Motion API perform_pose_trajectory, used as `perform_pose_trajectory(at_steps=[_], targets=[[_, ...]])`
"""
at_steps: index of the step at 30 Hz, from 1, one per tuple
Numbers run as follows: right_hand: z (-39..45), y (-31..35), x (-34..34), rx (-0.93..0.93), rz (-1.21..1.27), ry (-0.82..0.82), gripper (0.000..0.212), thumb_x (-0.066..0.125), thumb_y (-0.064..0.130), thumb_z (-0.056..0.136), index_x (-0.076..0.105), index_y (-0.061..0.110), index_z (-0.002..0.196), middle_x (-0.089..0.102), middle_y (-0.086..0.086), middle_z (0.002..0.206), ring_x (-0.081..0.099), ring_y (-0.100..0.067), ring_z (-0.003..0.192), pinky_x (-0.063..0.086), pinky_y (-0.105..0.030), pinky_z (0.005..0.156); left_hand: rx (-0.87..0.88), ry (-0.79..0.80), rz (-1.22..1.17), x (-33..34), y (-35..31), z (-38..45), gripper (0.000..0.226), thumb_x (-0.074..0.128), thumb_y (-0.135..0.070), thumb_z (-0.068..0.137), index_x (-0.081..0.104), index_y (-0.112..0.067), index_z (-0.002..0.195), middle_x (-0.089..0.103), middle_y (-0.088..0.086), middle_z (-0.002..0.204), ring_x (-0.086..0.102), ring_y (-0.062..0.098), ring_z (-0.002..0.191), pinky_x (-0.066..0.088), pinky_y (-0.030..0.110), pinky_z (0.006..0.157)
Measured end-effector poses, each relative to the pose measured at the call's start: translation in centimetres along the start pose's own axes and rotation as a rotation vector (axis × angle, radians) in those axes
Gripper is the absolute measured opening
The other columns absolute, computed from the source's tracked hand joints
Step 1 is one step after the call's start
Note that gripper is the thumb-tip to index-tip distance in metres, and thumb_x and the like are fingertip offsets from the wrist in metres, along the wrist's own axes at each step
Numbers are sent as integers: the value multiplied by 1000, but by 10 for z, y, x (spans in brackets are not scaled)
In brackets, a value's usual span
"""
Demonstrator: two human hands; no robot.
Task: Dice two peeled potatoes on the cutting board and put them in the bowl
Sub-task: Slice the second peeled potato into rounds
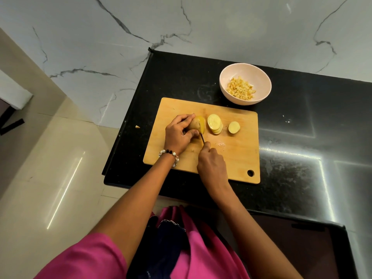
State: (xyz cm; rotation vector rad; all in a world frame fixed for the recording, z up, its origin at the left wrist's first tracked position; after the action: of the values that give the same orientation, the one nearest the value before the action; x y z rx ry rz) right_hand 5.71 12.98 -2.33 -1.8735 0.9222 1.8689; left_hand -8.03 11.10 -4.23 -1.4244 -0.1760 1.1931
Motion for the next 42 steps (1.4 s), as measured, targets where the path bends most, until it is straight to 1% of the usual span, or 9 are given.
perform_pose_trajectory(at_steps=[7, 11, 17, 22, 24, 27, 30, 33, 42], targets=[[-10, -17, 14, 32, 22, 72, 47, 28, 4, 97, 23, -1, 143, 56, -19, 113, 59, -37, 93, 45, -40, 73, -25, 8, 2, 0, 1, 0, 54, 78, -14, 74, 60, -12, 125, 60, 6, 122, 53, 13, 111, 35, -3, 83], [2, -29, 12, 88, 212, 63, 36, 37, 9, 95, 43, 5, 130, 63, -17, 109, 59, -36, 95, 49, -41, 78, -25, 25, -5, 1, 2, -1, 56, 78, -17, 74, 59, -14, 127, 60, 4, 124, 51, 9, 111, 41, 9, 88], [9, -47, -14, 155, 498, -60, 24, 46, 14, 97, 62, 1, 108, 67, -20, 90, 59, -38, 83, 37, -35, 64, 3, 63, -2, 2, 1, -1, 58, 76, -20, 77, 55, -15, 131, 56, 2, 126, 47, 5, 111, 45, 17, 91], [6, -40, -25, 164, 648, -136, 21, 47, 14, 98, 65, 3, 101, 56, -6, 61, 46, -21, 51, 34, -36, 50, 34, 58, 7, 2, -1, -2, 56, 76, -18, 78, 56, -13, 130, 55, 4, 125, 46, 6, 111, 37, 0, 84], [5, -32, -34, 116, 592, -161, 24, 47, 15, 98, 63, 2, 110, 60, -9, 63, 48, -22, 51, 31, -33, 49, 24, 58, -12, 1, 1, -1, 56, 76, -18, 77, 57, -13, 129, 55, 4, 124, 47, 6, 110, 37, -1, 84], [5, -20, -41, 51, 469, -121, 25, 46, 11, 97, 59, 2, 117, 68, -18, 85, 60, -35, 75, 31, -31, 56, -10, 45, -56, 0, 5, -1, 56, 78, -17, 75, 58, -12, 127, 58, 4, 124, 49, 6, 111, 41, 2, 86], [7, -15, -35, 56, 369, -64, 33, 45, 9, 97, 51, 3, 129, 67, -17, 102, 61, -34, 89, 37, -31, 61, -27, 30, -93, -2, 5, -1, 55, 79, -16, 74, 60, -11, 125, 60, 5, 124, 51, 7, 111, 44, 6, 87], [9, -11, -31, 40, 320, -48, 31, 45, 9, 96, 50, 3, 127, 66, -17, 103, 61, -34, 90, 50, -40, 71, -33, 21, -110, -3, 5, -1, 55, 78, -15, 74, 60, -11, 125, 60, 6, 123, 51, 6, 110, 46, 10, 89], [13, -5, -28, 19, 214, -29, 32, 41, 5, 95, 48, 1, 125, 65, -19, 105, 60, -37, 89, 49, -41, 72, -18, 15, -126, -2, 4, -2, 54, 78, -14, 74, 60, -10, 124, 61, 6, 122, 55, 10, 110, 46, 11, 89]])
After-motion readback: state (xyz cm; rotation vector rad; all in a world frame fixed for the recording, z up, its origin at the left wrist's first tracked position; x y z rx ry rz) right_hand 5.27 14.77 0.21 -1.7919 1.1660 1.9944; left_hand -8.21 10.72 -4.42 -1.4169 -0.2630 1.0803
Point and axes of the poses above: each hand's wrist, its own z-axis towards the middle knuckle, its own x-axis out of the palm, y = z × x, the point moved 9 cm from there along z, towards the middle knuckle
